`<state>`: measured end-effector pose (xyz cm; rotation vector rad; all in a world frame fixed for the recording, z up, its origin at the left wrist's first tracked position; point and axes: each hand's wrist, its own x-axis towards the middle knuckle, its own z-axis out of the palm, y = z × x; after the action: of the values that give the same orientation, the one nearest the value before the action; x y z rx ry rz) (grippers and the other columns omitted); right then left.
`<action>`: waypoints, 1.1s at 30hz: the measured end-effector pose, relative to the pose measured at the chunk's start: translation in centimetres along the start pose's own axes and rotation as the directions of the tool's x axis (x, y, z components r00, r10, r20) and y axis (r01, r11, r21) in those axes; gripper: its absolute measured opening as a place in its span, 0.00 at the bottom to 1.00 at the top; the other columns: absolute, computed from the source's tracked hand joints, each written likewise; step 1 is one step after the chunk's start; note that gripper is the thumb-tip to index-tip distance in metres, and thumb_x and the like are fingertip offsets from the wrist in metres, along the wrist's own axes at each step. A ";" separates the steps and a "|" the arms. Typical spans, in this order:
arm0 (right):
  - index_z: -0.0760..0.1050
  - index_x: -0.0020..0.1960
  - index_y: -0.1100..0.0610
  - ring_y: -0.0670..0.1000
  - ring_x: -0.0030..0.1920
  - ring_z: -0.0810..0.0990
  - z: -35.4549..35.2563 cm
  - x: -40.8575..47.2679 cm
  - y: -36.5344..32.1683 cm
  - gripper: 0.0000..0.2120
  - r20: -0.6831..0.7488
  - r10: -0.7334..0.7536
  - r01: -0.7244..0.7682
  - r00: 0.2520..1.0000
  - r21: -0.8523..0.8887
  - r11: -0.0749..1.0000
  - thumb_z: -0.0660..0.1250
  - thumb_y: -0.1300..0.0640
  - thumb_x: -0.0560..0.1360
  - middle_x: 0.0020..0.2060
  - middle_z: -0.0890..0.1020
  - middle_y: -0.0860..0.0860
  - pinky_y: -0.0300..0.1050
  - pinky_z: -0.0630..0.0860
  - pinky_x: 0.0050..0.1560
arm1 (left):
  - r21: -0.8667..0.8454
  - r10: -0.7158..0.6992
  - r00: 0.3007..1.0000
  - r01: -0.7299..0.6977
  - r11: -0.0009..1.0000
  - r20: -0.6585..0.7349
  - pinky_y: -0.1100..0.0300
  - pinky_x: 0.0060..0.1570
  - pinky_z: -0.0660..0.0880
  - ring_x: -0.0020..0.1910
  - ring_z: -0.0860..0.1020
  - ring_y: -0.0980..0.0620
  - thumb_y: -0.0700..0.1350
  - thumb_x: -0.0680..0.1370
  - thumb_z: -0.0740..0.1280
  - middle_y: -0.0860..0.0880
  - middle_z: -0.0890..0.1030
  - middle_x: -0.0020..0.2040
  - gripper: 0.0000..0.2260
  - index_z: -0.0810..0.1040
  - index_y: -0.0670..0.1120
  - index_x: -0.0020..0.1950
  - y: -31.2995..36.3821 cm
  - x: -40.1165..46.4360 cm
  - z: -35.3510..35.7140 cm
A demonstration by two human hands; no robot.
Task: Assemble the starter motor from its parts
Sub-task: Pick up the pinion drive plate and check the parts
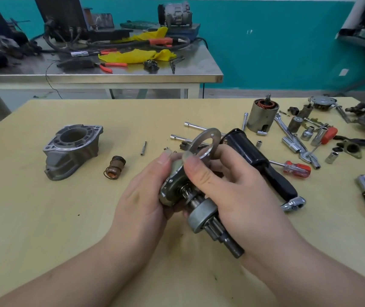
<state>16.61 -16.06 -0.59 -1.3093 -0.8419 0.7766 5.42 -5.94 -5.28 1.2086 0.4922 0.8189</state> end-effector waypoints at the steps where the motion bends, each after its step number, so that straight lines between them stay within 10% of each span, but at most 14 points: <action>1: 0.81 0.58 0.44 0.55 0.57 0.86 -0.1 0.1 0.1 0.21 0.027 0.007 -0.007 1.000 -0.008 1.000 0.75 0.35 0.71 0.55 0.86 0.49 0.68 0.81 0.58 | 0.050 0.025 1.000 -0.024 0.998 -0.009 0.38 0.62 0.81 0.62 0.85 0.38 0.63 0.85 0.63 0.43 0.87 0.62 0.22 0.84 0.51 0.69 0.0 -0.1 0.0; 3: 0.80 0.61 0.43 0.57 0.60 0.85 -0.1 0.0 0.2 0.22 0.088 0.021 -0.023 0.996 0.012 1.000 0.74 0.34 0.72 0.56 0.86 0.49 0.69 0.81 0.57 | 0.219 0.115 0.993 -0.108 0.970 -0.018 0.38 0.63 0.82 0.61 0.85 0.43 0.62 0.86 0.59 0.47 0.87 0.61 0.20 0.84 0.55 0.68 0.0 -0.3 0.1; 6: 0.81 0.59 0.50 0.63 0.48 0.88 -0.3 0.1 -0.1 0.17 0.155 0.031 -0.062 0.987 0.199 0.978 0.74 0.44 0.74 0.52 0.86 0.58 0.65 0.85 0.42 | 0.440 0.295 0.955 -0.280 0.853 0.034 0.65 0.41 0.81 0.48 0.86 0.56 0.59 0.86 0.55 0.54 0.88 0.52 0.19 0.85 0.60 0.59 1.6 -0.1 0.1; 10: 0.79 0.61 0.56 0.62 0.48 0.88 -0.7 0.8 -0.4 0.18 0.192 -0.035 -0.033 0.981 0.339 0.940 0.72 0.49 0.74 0.53 0.87 0.57 0.60 0.85 0.43 | 0.678 0.472 0.841 -0.511 0.529 0.265 0.51 0.37 0.77 0.39 0.82 0.49 0.59 0.88 0.53 0.47 0.83 0.40 0.23 0.84 0.51 0.51 4.7 1.2 -0.3; 14: 0.80 0.62 0.54 0.62 0.50 0.88 -3.0 2.2 -0.7 0.20 0.109 0.017 -0.054 0.994 0.348 0.936 0.73 0.46 0.74 0.55 0.87 0.59 0.53 0.85 0.41 | 0.894 0.568 0.773 -0.426 0.136 0.282 0.50 0.44 0.74 0.42 0.79 0.51 0.55 0.88 0.58 0.51 0.83 0.46 0.20 0.84 0.45 0.53 6.9 4.1 -0.9; 18: 0.81 0.64 0.53 0.63 0.51 0.87 -6.9 4.1 -1.7 0.20 0.149 0.070 -0.118 0.986 0.339 0.934 0.72 0.44 0.76 0.58 0.85 0.61 0.50 0.83 0.38 | 0.854 0.164 0.848 -0.518 0.052 0.504 0.50 0.65 0.76 0.66 0.75 0.51 0.50 0.82 0.71 0.52 0.77 0.69 0.19 0.79 0.50 0.73 6.3 7.5 -0.1; 21: 0.80 0.66 0.53 0.64 0.52 0.85 -8.8 5.0 -1.9 0.21 0.178 0.061 -0.119 0.982 0.338 0.934 0.71 0.45 0.77 0.59 0.83 0.64 0.48 0.82 0.35 | 0.725 -0.153 0.725 -0.686 -0.063 0.672 0.55 0.77 0.64 0.79 0.62 0.49 0.50 0.78 0.76 0.50 0.68 0.79 0.29 0.73 0.50 0.78 4.9 8.8 0.9; 25: 0.81 0.64 0.54 0.69 0.54 0.83 -9.3 5.5 -1.6 0.23 0.196 0.063 -0.139 0.979 0.401 0.906 0.72 0.42 0.75 0.63 0.81 0.68 0.47 0.81 0.33 | 0.660 -0.122 0.658 -0.751 -0.036 0.743 0.54 0.74 0.68 0.75 0.66 0.49 0.49 0.76 0.78 0.49 0.71 0.76 0.32 0.71 0.49 0.78 3.9 10.3 1.3; 33: 0.80 0.64 0.51 0.69 0.58 0.83 -10.1 5.9 -1.7 0.22 0.213 0.032 -0.146 0.977 0.547 0.824 0.68 0.38 0.76 0.70 0.76 0.68 0.43 0.81 0.35 | 0.845 0.050 0.895 -0.437 0.309 0.444 0.59 0.54 0.75 0.59 0.79 0.52 0.52 0.72 0.83 0.61 0.77 0.54 0.24 0.74 0.63 0.61 0.6 9.9 3.7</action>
<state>28.30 -16.10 0.99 -0.7530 -0.6328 1.1427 14.12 -0.47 -2.73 2.5651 0.4921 0.5035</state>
